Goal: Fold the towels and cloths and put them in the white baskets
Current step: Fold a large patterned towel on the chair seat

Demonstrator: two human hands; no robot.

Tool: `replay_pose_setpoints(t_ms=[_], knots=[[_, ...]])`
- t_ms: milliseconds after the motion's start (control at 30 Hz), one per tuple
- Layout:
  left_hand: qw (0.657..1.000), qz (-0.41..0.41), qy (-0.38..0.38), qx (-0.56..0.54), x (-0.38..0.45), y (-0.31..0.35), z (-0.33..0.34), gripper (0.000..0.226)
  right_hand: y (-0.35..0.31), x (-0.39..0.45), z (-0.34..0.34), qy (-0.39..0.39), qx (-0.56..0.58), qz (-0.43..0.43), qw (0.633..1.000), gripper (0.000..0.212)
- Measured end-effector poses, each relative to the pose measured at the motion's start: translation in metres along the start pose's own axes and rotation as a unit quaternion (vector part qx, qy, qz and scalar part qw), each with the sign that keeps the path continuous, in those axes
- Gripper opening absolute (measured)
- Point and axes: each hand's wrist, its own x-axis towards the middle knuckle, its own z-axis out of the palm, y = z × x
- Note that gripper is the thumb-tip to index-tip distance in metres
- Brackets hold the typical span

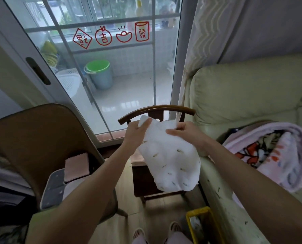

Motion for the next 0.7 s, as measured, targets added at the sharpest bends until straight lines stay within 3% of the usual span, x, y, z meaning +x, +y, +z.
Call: replay_pose_setpoints(t_ms=[67, 167, 367, 533, 700], knots=[[0.998, -0.02, 0.044, -0.035, 0.004, -0.003, 0.004, 0.031, 0.0, -0.001, -0.001, -0.02, -0.025, 0.001, 0.999, 0.031], [0.99, -0.063, 0.099, -0.081, 0.01, -0.011, 0.007, 0.029, 0.005, -0.002, -0.007, -0.043, -0.047, 0.02, 0.998, 0.019], [0.966, -0.142, 0.19, -0.102, 0.027, -0.034, -0.013, 0.046, 0.037, -0.006, -0.031, -0.049, -0.136, 0.086, 0.986, 0.035], [0.966, -0.166, 0.183, -0.07, 0.033, -0.046, -0.023, 0.041, 0.055, -0.001, -0.038, 0.036, -0.033, 0.109, 0.993, 0.029], [0.955, -0.179, 0.23, -0.054, 0.041, -0.049, -0.032, 0.046, 0.061, 0.01, -0.037, 0.077, 0.026, 0.128, 0.988, 0.027]])
